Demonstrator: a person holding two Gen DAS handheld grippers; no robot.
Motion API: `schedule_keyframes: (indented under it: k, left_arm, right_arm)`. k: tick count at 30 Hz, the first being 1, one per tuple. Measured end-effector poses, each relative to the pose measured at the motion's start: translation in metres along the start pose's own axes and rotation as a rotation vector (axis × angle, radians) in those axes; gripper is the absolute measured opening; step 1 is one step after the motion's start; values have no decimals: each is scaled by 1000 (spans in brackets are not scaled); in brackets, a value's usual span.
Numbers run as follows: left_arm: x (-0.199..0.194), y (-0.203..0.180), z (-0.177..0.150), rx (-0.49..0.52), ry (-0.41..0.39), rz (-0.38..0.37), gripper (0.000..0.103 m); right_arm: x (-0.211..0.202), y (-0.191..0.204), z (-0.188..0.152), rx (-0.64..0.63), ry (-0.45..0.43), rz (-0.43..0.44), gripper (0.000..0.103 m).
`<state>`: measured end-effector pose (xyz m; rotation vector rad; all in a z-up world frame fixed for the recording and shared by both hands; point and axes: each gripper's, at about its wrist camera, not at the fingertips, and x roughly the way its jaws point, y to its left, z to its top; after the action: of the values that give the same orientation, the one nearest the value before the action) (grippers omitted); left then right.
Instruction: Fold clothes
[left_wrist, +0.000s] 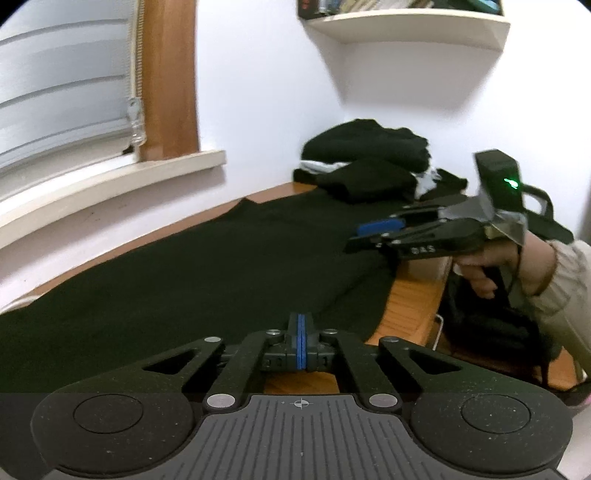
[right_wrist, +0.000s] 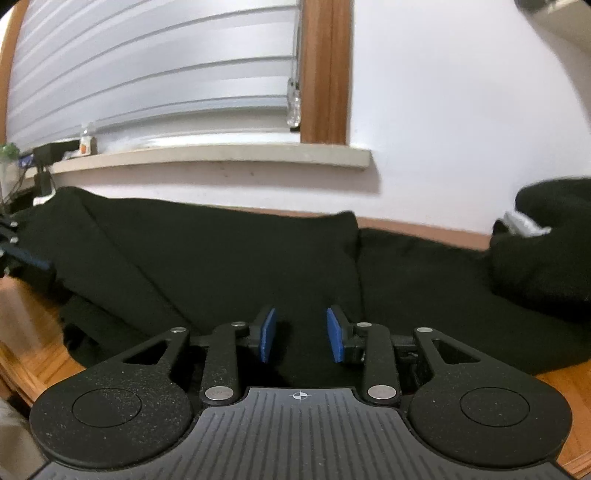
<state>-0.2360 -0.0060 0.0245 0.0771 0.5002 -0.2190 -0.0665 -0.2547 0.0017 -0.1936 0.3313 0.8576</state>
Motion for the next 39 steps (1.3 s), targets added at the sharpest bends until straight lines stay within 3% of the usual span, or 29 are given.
schedule_keyframes:
  k: [3, 5, 9, 11, 13, 16, 17, 21, 26, 30, 39]
  left_arm:
    - [-3, 4, 2, -17, -11, 13, 3]
    - [-3, 7, 4, -23, -19, 20, 3]
    - [4, 16, 11, -13, -29, 68, 28]
    - [12, 24, 13, -25, -25, 83, 28]
    - [21, 33, 18, -34, -22, 96, 32]
    - [34, 47, 29, -41, -39, 121, 54]
    - [38, 52, 33, -47, -46, 124, 56]
    - [55, 74, 47, -58, -96, 148, 70]
    - [74, 106, 40, -190, -79, 164, 70]
    - [80, 111, 33, -188, -28, 150, 71]
    - [91, 119, 30, -219, 52, 140, 74]
  right_arm:
    - [-6, 7, 2, 3, 4, 88, 14]
    - [-10, 17, 0, -47, 36, 113, 13]
    - [-25, 22, -5, -98, 75, 172, 13]
    - [-29, 17, -5, -92, 81, 196, 13]
    - [-30, 10, -1, -73, 79, 208, 14]
    - [-31, 0, 7, -39, 43, 183, 31]
    - [-30, -4, 11, -37, 31, 164, 37]
    - [-8, -18, 21, -27, 31, 133, 37]
    - [13, -23, 2, -39, 76, 95, 36]
    - [7, -37, -10, 60, 46, 121, 38]
    - [8, -35, -20, 75, 3, 109, 44]
